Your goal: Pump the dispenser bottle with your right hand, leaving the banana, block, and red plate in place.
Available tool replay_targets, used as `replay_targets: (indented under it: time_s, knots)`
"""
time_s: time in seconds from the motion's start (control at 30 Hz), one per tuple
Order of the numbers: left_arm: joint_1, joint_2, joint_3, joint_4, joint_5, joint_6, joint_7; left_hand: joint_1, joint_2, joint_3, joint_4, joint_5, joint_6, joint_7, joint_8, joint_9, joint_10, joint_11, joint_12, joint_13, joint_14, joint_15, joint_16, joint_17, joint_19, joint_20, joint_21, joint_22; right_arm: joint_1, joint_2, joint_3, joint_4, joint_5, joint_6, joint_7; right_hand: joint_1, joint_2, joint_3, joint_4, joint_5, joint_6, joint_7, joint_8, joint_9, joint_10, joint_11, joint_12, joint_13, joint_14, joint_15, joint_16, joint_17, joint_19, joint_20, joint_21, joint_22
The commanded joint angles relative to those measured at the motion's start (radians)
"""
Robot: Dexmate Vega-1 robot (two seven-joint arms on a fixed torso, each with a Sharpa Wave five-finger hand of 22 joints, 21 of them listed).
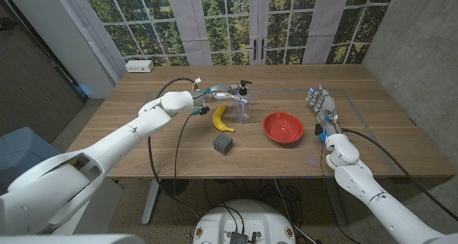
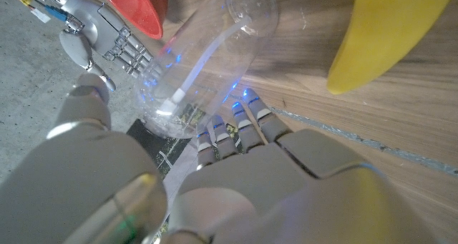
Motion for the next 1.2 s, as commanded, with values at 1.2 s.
replay_targets:
  time_s: [1.2]
  knots:
    - [0.07, 0.012, -0.027, -0.141, 0.008, 0.154, 0.183, 0.617, 0.367, 0.237, -0.002, -0.178, 0.623, 0.11, 0.235, 0.064, 0.718, -0.006, 0.135, 0.076, 0.72, -0.202, 0.166, 0.091, 0.308, -0.024, 0.046, 0.028, -0.019, -0.005, 0.007, -0.021, -0.004, -0.003, -0.012, -0.002, 0.023, -0.008, -0.004, 0.005, 0.012, -0.009, 0.003, 0.005, 0.011, 0.002, 0.003, 0.001, 0.01, 0.005, -0.002, 0.0, 0.007, 0.005, -0.014, 0.006]
